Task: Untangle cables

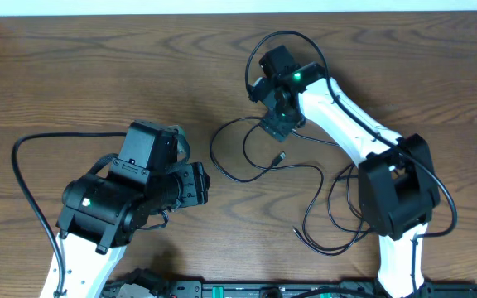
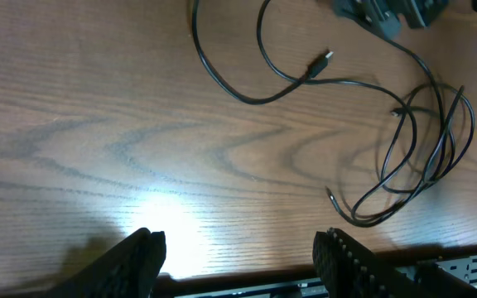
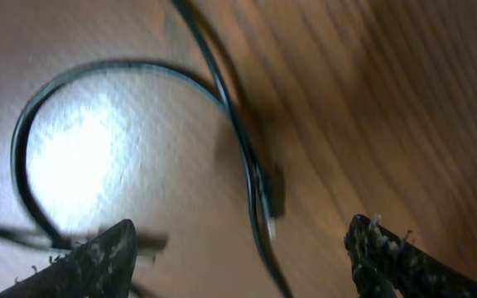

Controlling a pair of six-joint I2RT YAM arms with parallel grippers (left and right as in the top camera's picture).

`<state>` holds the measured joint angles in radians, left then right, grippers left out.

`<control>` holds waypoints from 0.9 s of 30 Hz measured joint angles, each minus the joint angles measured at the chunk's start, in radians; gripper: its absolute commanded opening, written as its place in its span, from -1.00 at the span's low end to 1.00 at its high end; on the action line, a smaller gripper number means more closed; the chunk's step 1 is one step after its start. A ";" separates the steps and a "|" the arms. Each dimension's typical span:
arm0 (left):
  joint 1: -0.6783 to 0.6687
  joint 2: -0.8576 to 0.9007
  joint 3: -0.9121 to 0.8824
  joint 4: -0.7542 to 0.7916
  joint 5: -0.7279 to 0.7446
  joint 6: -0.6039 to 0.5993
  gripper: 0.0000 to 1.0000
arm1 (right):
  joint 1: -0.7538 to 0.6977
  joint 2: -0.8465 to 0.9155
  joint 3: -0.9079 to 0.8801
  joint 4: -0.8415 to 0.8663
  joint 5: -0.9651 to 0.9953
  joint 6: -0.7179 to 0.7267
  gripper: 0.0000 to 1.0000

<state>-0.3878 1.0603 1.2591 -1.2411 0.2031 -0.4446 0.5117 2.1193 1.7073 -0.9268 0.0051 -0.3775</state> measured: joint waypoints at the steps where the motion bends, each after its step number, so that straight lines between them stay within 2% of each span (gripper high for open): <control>1: 0.000 0.000 0.000 -0.001 0.000 0.000 0.27 | 0.000 0.011 0.000 0.021 -0.010 0.000 0.54; 12: 0.000 0.000 0.000 -0.010 0.000 0.000 0.28 | 0.001 0.111 -0.001 0.095 -0.067 -0.001 0.40; 14: 0.000 0.000 0.000 -0.013 0.000 0.000 0.27 | 0.001 0.113 -0.001 0.106 -0.070 -0.003 0.28; 18: 0.000 0.000 0.000 -0.027 0.000 0.000 0.28 | 0.001 0.113 -0.001 0.125 -0.077 -0.011 -0.29; 20: 0.000 0.000 0.000 -0.034 0.000 0.000 0.28 | 0.001 0.113 -0.001 0.127 -0.080 -0.011 -0.52; 24: 0.000 0.000 0.000 -0.035 0.000 0.000 0.27 | 0.001 0.113 -0.001 0.127 -0.083 -0.005 -0.70; 27: 0.000 0.000 0.000 -0.035 0.000 0.000 0.28 | 0.001 0.113 -0.001 0.121 -0.084 0.003 -0.71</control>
<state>-0.3878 1.0603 1.2591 -1.2762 0.2031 -0.4446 0.5129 2.2322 1.7061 -0.8062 -0.0788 -0.3744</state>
